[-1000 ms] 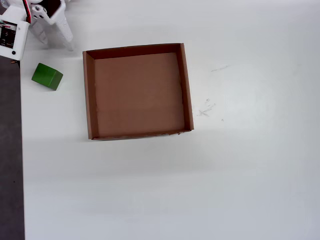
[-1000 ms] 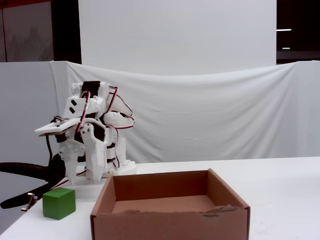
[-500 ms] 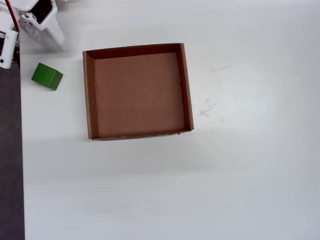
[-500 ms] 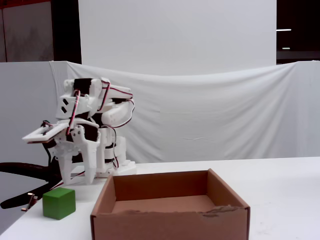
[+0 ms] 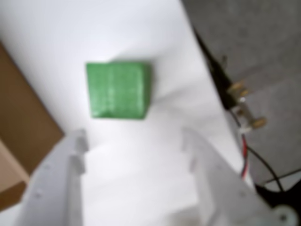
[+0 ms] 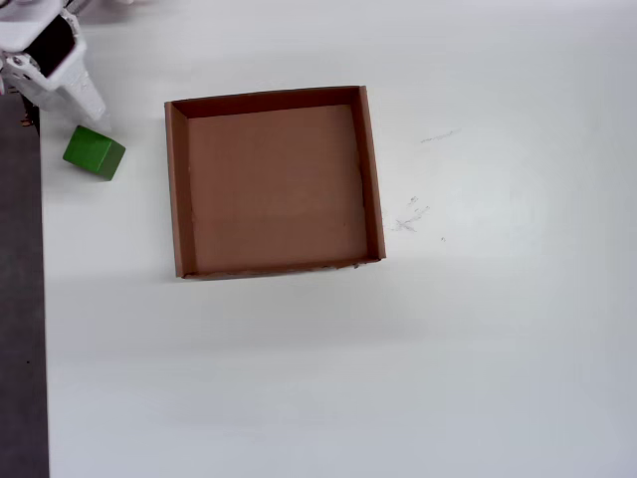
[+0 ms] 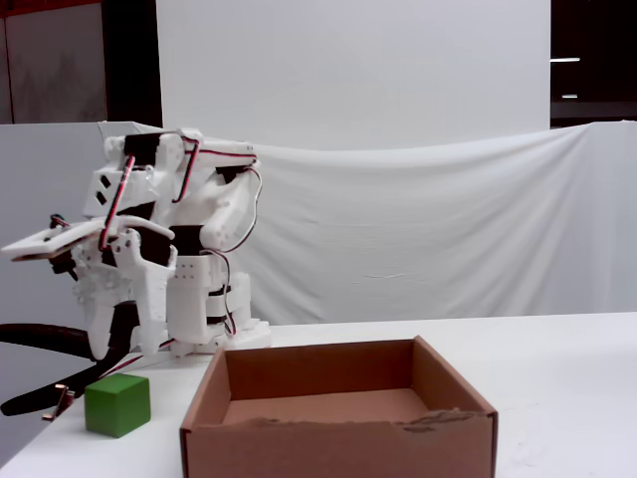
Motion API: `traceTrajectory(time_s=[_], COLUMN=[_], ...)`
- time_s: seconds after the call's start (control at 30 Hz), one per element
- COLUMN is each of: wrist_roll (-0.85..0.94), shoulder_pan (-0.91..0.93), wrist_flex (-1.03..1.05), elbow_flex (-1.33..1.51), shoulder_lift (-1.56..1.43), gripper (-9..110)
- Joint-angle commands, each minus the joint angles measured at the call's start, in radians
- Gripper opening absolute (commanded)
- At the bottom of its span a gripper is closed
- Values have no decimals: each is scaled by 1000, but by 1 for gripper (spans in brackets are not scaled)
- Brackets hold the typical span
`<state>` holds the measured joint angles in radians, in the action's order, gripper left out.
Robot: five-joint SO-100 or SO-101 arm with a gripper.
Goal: Grasp a green cube and put it in a box.
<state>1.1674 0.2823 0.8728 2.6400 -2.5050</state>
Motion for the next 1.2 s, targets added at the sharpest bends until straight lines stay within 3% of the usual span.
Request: traceTrajectory(time_s=[0.0,0.6,1.17], wrist_roll=[15,3,5], shoulder_pan=[14,25,-52], wrist_flex=[-38,-77,-178], elbow_flex=[-81,-307,-324], shoulder_lift=[54,408,523], gripper=[30,31,31])
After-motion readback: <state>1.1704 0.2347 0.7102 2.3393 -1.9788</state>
